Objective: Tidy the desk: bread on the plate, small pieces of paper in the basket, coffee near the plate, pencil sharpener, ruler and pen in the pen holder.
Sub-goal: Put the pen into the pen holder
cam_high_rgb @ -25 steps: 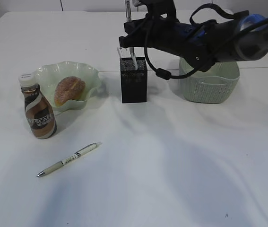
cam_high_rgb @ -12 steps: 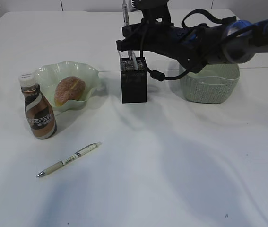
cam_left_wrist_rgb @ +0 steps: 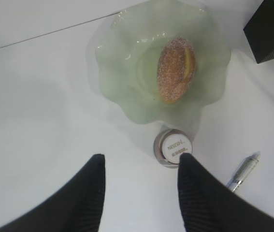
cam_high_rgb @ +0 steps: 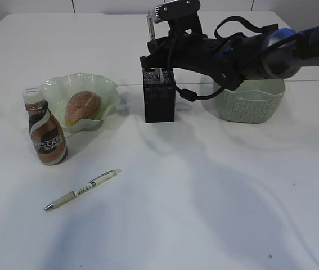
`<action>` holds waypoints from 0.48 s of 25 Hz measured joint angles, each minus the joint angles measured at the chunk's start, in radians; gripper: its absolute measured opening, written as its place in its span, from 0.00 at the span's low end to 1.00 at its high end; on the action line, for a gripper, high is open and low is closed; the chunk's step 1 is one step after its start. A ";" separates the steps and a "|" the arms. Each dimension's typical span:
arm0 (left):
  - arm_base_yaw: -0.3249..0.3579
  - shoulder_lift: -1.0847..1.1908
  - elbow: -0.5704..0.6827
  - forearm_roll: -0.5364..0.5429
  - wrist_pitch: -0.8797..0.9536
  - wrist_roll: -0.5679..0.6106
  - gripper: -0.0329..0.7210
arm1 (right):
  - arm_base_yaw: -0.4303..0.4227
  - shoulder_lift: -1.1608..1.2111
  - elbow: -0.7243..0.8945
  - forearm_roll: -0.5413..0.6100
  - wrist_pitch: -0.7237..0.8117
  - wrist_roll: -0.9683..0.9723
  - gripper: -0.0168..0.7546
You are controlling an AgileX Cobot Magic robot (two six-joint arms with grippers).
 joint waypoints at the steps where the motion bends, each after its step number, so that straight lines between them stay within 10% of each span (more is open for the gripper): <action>1: 0.000 0.000 0.000 0.000 0.000 0.000 0.50 | 0.000 0.000 0.000 0.000 0.000 0.000 0.14; 12: 0.000 0.000 0.000 0.000 0.000 0.000 0.50 | 0.000 0.014 -0.002 -0.008 0.020 0.000 0.14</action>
